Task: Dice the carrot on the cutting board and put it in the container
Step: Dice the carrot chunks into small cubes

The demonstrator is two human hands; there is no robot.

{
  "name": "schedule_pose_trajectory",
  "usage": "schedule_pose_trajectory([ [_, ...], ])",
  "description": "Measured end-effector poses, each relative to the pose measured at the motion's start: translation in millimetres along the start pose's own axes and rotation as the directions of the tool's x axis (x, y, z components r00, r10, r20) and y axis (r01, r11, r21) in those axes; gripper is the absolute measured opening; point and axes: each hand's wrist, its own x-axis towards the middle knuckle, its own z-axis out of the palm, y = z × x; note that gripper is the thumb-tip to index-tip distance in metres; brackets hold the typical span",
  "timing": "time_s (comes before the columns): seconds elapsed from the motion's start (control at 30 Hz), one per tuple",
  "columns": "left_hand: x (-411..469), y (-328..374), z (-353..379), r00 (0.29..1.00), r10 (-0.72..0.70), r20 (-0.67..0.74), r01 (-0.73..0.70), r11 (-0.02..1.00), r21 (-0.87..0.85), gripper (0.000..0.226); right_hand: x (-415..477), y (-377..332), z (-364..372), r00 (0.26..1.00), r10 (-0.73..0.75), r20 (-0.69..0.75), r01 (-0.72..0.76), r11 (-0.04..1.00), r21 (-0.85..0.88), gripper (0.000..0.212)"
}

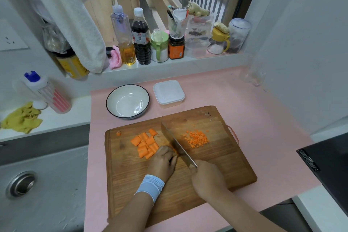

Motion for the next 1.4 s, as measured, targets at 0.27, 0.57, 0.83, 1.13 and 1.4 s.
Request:
schedule_pose_trajectory([
  [0.27, -1.0, -0.3, 1.1, 1.000, -0.005, -0.002, 0.005, 1.000, 0.001, 0.010, -3.6, 5.8, 0.9, 1.000, 0.008, 0.019, -0.008, 1.000, -0.027, 0.029],
  [0.57, -1.5, -0.8, 0.2, 1.000, -0.011, 0.018, 0.011, 1.000, -0.013, 0.010, 7.6, -4.0, -2.1, 0.998, 0.025, 0.056, -0.024, 1.000, -0.010, 0.027],
  [0.83, -5.6, -2.1, -4.7, 0.996, -0.075, -0.039, 0.070, 0.991, -0.110, 0.014, 8.8, -3.6, -4.6, 0.997, 0.033, 0.067, -0.033, 0.999, 0.003, 0.028],
  [1.13, -4.9, -4.2, -0.7, 1.000, 0.006, 0.010, -0.005, 1.000, -0.017, 0.008, 4.8, -3.0, -3.1, 0.999, 0.013, 0.032, -0.013, 1.000, -0.026, 0.027],
  [1.4, -5.6, -5.0, -1.2, 1.000, -0.005, 0.021, 0.006, 1.000, -0.021, 0.009, -6.0, 4.4, -0.7, 1.000, 0.014, 0.028, -0.012, 0.997, -0.074, 0.026],
])
